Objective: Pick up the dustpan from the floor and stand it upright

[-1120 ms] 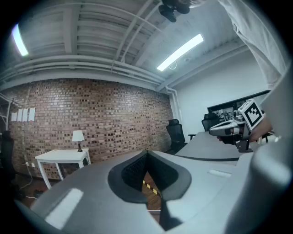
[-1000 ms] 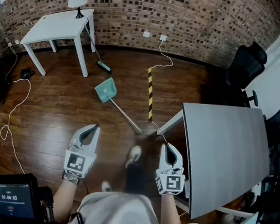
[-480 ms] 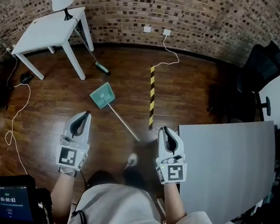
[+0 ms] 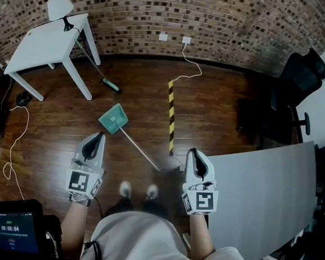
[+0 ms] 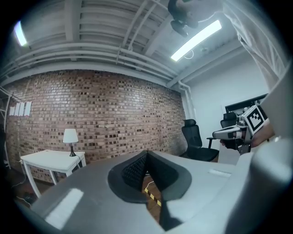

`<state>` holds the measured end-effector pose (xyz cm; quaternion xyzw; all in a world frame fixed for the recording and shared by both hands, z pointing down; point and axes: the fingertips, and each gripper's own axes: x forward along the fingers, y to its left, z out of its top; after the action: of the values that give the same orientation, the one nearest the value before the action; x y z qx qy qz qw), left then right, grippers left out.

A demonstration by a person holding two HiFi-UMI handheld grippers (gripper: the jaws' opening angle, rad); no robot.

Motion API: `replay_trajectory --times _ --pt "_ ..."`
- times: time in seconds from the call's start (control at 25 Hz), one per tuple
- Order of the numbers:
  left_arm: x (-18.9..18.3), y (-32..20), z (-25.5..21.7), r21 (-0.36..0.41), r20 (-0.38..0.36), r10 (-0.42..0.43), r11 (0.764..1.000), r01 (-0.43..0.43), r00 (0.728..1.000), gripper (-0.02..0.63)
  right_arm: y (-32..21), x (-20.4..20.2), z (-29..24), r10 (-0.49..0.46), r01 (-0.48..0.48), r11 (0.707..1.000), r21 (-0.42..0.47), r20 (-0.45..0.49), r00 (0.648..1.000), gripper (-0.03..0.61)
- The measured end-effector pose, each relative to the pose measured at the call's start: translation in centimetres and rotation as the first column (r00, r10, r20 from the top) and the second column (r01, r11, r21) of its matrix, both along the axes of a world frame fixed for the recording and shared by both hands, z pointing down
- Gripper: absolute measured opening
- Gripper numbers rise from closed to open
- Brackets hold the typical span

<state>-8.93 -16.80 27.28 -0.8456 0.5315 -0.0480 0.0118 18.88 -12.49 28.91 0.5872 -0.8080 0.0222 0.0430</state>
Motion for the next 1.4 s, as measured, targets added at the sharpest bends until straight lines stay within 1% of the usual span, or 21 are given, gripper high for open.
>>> replay_trajectory --times 0.08,0.24,0.32,0.48,0.68,0.88,0.96,1.04,1.16,1.28,1.4 --pt "-0.1 -0.6 0.1 -0.003 -0.004 0.013 1.0 -0.013 1.0 0.002 -0.6 0.0 0.0 0.021 -0.021 1.0 -0.002 0.001 1.0 0.028" --pt "-0.6 -0.9 0.9 -0.029 -0.01 0.028 0.999 -0.028 1.0 0.002 -1.5 -0.3 0.9 0.045 -0.046 0.998 -0.045 -0.013 0.999 0.026" --pt "-0.9 -1.1 1.6 -0.044 -0.006 0.037 0.998 -0.037 0.999 0.002 -1.5 -0.9 1.7 0.037 -0.039 0.996 -0.075 -0.031 0.999 0.028" --pt "-1.6 -1.8 3.4 -0.072 0.0 0.056 0.996 -0.056 0.998 0.002 -1.6 -2.3 3.9 -0.002 -0.005 0.99 -0.14 -0.046 0.999 0.064" --pt "-2.4 -3.3 7.7 -0.123 0.004 0.063 0.99 -0.062 0.998 0.002 -1.9 -3.2 8.4 -0.025 0.014 0.98 -0.2 -0.053 0.998 0.112" --pt "-2.2 -5.1 13.7 -0.138 0.018 0.085 0.987 -0.082 0.996 0.002 -2.3 -3.1 14.1 -0.043 0.031 0.981 -0.192 -0.055 0.998 0.137" --pt "-1.9 -5.8 16.3 -0.139 0.019 0.092 0.986 -0.088 0.996 0.002 -2.3 -2.7 17.3 -0.048 0.035 0.979 -0.202 -0.063 0.997 0.146" --pt "-1.6 -6.3 19.8 -0.141 0.017 0.097 0.986 -0.093 0.995 0.002 -1.8 -2.4 21.9 -0.052 0.034 0.976 -0.217 -0.077 0.996 0.153" --pt "-1.1 -7.0 25.9 -0.145 0.022 0.109 0.984 -0.104 0.994 0.002 -1.1 -2.1 29.7 -0.065 0.041 0.969 -0.243 -0.092 0.994 0.164" --pt "-0.5 -7.7 32.0 -0.152 0.027 0.128 0.981 -0.123 0.991 0.002 -0.5 -2.1 37.5 -0.084 0.06 0.961 -0.27 -0.077 0.994 0.195" --pt "0.1 -8.7 37.9 -0.148 0.025 0.146 0.979 -0.14 0.989 0.002 0.0 -2.1 45.5 -0.121 0.09 0.954 -0.287 -0.094 0.988 0.221"
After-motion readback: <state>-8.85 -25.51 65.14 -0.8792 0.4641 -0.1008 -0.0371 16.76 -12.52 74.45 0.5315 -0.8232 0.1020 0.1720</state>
